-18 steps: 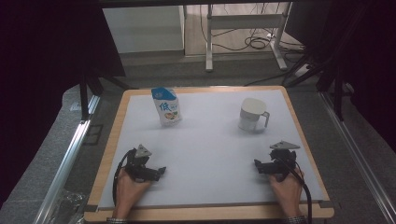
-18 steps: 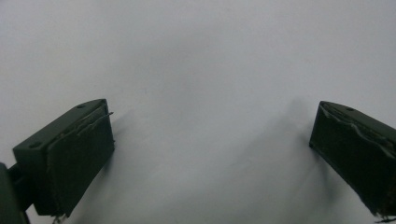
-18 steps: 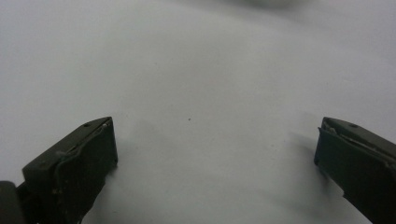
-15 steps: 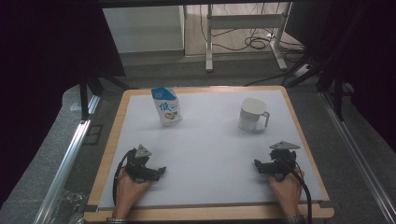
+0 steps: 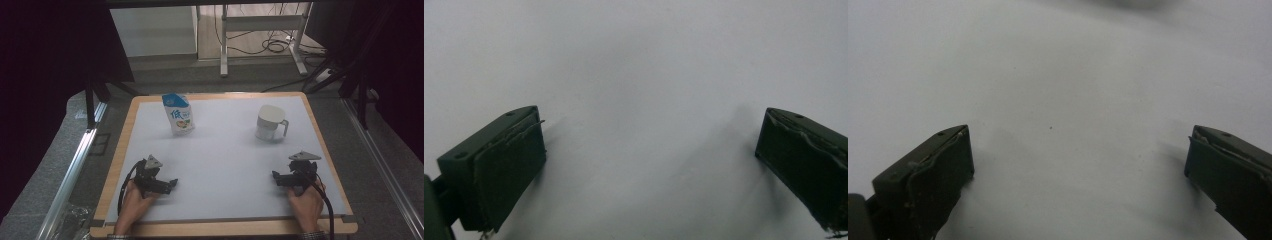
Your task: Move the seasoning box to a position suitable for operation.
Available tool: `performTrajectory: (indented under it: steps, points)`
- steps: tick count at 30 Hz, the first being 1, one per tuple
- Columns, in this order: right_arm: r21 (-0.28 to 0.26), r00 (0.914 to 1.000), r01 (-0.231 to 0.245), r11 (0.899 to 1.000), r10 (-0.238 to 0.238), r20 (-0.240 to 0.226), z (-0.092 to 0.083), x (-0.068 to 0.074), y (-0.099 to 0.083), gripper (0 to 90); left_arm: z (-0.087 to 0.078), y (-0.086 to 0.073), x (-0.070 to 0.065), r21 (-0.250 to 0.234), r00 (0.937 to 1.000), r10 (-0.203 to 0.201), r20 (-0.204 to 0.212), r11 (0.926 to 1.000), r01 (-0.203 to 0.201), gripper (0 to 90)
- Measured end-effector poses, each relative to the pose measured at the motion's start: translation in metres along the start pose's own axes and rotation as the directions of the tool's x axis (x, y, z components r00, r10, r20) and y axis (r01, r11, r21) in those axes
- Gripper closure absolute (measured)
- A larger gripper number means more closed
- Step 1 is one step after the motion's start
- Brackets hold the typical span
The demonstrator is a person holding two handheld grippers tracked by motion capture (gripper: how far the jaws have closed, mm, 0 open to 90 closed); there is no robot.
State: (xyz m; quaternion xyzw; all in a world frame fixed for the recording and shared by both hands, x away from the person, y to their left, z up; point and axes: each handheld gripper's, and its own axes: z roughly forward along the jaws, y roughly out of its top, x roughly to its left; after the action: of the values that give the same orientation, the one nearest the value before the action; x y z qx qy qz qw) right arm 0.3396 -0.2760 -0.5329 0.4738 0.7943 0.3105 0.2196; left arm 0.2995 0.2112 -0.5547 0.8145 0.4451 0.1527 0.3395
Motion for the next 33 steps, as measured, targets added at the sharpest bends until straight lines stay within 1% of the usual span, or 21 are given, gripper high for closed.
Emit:
performTrajectory:
  steps: [16, 24, 29, 33]
  points:
    - [0.005, 1.0000, 0.001, 1.000, -0.001, -0.002, 0.000, 0.000, 0.001, 0.0, 0.000, 0.000, 0.000, 0.004, 1.0000, 0.005, 0.000, 1.0000, -0.005, 0.0]
    - [0.004, 1.0000, -0.009, 1.000, 0.009, -0.002, 0.000, 0.000, 0.001, 0.0, 0.000, 0.000, 0.000, 0.005, 1.0000, 0.005, 0.000, 1.0000, -0.005, 0.0]
    - [0.003, 0.9999, -0.008, 1.000, 0.009, -0.008, -0.002, -0.001, 0.006, 0.0, 0.000, 0.000, 0.000, 0.006, 1.0000, 0.007, -0.001, 1.0000, -0.007, 0.0]
    - [-0.013, 0.9997, -0.020, 1.000, 0.020, -0.016, -0.004, -0.003, 0.012, 0.0, 0.000, 0.000, 0.000, 0.006, 1.0000, 0.006, 0.000, 1.0000, -0.006, 0.0]
